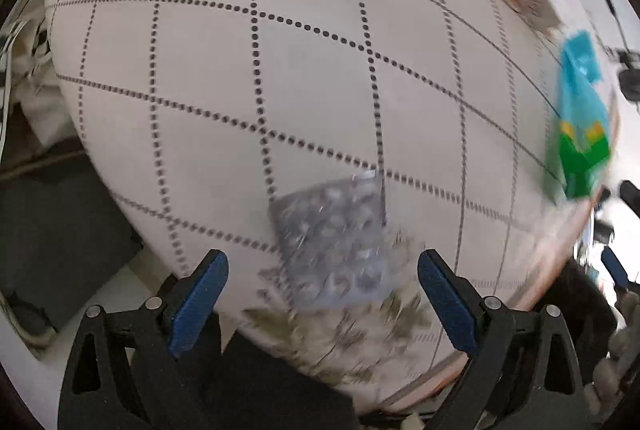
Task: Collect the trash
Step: 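Grasp the empty blister pack with the left gripper while the right grasps the teal snack bag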
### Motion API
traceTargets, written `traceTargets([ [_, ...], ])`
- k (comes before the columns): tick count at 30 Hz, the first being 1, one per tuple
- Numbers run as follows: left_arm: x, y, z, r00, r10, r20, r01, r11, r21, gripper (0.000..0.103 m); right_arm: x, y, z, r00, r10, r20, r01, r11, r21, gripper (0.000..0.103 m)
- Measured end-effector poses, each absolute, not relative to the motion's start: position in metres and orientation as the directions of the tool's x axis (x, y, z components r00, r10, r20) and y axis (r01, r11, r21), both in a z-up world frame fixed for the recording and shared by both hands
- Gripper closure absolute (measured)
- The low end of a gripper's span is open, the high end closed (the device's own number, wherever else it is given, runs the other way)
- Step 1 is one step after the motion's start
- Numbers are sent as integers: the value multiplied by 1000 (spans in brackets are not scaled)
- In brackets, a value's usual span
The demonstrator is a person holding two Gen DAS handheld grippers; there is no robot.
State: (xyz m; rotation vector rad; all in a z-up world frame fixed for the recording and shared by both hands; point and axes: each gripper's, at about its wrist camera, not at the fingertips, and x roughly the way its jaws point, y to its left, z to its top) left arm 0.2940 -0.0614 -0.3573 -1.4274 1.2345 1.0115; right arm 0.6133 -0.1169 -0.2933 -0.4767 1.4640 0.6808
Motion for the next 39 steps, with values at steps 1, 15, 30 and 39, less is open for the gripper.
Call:
traceTargets([
  [1, 296, -59, -359, 119, -187, -975, -993, -41, -113, 25, 618, -110, -297, -34, 140, -990, -672, 730, 127, 0],
  [15, 334, -29, -351, -32, -58, -998, -995, 100, 26, 49, 581, -54, -339, -115, 64, -991, -810, 571, 131, 28],
  [30, 338, -15, -365, -29, -63, -998, -988, 154, 19, 49, 529, -105, -358, -145, -23, -989, -853, 510, 113, 26],
  [39, 340, -22, -357, -38, -38, -999, -977, 210, 29, 54, 508, -103, -352, -107, 8, -994, -872, 479, 98, 47],
])
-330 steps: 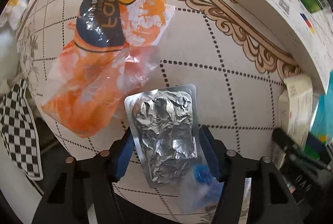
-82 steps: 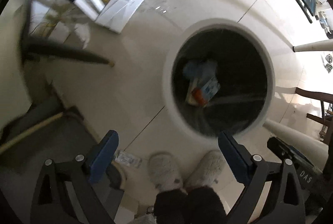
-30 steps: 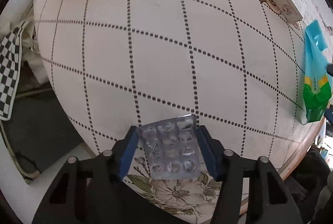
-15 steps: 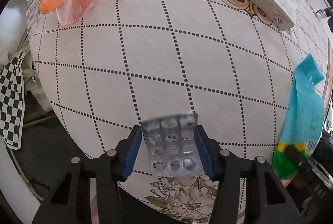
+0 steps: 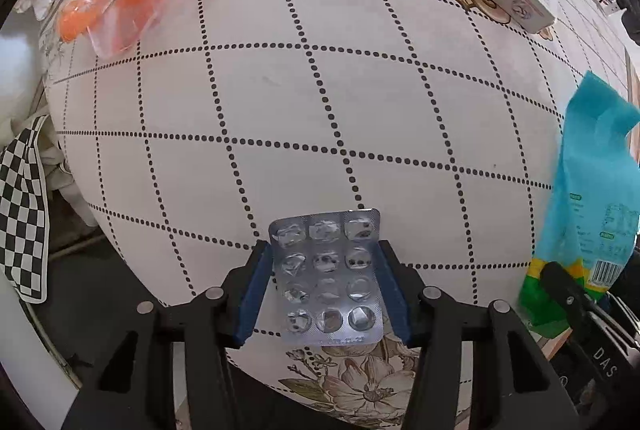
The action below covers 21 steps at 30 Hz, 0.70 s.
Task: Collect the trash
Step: 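Grasp the empty blister pack with the left gripper while the right grasps the teal snack bag, then carry the teal bag to the bin and open the right gripper over it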
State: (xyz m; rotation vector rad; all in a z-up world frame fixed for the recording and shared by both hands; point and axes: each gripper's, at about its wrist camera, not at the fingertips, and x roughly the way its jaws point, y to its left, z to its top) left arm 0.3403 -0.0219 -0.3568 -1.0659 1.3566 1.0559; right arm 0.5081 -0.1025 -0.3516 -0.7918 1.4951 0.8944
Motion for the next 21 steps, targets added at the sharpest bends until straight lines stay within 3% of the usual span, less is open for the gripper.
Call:
traceTargets([
  [7, 332, -23, -326, 22, 7, -1000, -977, 210, -20, 54, 499, -107, -338, -186, 57, -981, -860, 474, 190, 57],
  [21, 284, -21, -224, 178, 188, -966, -959, 253, -128, 54, 460, -132, -285, -296, 186, -937, -817, 459, 349, 61],
])
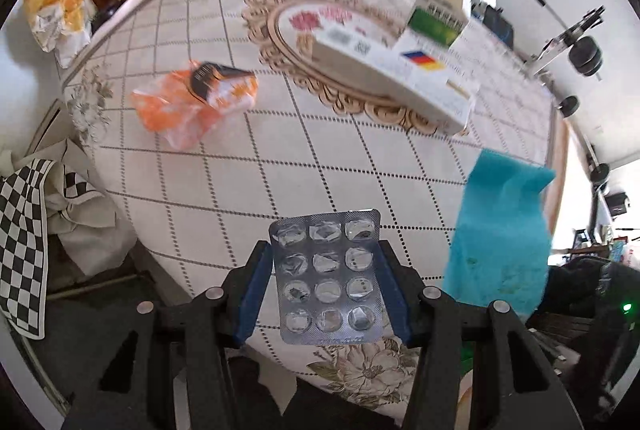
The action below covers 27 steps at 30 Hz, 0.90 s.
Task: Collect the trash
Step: 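Carry the teal bag to the bin and open the right gripper over it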
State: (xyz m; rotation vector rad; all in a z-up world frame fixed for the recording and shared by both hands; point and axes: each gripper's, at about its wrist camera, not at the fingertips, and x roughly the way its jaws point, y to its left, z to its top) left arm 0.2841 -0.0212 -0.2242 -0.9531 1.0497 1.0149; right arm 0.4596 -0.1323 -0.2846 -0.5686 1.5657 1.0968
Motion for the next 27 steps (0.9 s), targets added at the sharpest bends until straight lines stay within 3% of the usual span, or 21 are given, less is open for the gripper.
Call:
traceTargets([
  [8, 209, -39, -205, 307, 198, -931, -919, 317, -236, 54, 383, -160, -272, -319, 238, -917, -778, 487, 397, 62],
  [15, 105, -58, -228, 340, 155, -928, -902, 334, -275, 54, 269, -204, -298, -386, 231, -893, -720, 529, 449, 62],
  [21, 23, -69, -298, 282, 60, -958, -931, 257, -258, 54, 161, -227, -382, -521, 64, -851, -704, 531, 471, 62],
  [27, -8, -52, -441, 258, -49, -965, -955, 136, -263, 54, 128, -225, -521, -525, -46, -850, -699, 593, 400, 62],
])
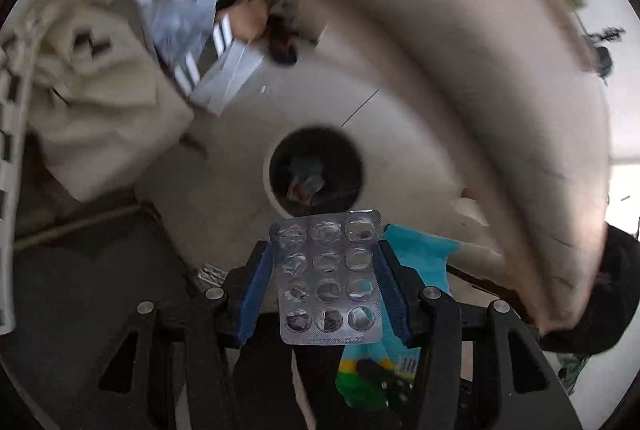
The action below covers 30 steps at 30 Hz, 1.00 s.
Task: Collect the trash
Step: 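Carry the teal bag to the bin and open the right gripper over it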
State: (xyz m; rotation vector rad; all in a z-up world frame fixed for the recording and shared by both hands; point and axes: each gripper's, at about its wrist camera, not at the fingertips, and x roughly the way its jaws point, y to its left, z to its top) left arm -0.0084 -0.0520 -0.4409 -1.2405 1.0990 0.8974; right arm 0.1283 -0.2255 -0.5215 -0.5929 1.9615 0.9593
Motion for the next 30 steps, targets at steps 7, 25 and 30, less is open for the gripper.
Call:
traceTargets([
  [7, 3, -7, -628, 320, -166, -933, -944, 28, -329, 54, 158, -184, -685, -440, -40, -897, -715, 620, 323, 62],
  [25, 15, 14, -727, 83, -137, -987, -967, 230, -113, 3, 199, -120, -802, -285, -48, -957, -799, 563, 210, 0],
  [30, 8, -10, -700, -51, 11, -999, -946, 320, 52, 3, 187, -123, -774, -92, -48, -995, -862, 504, 55, 0],
])
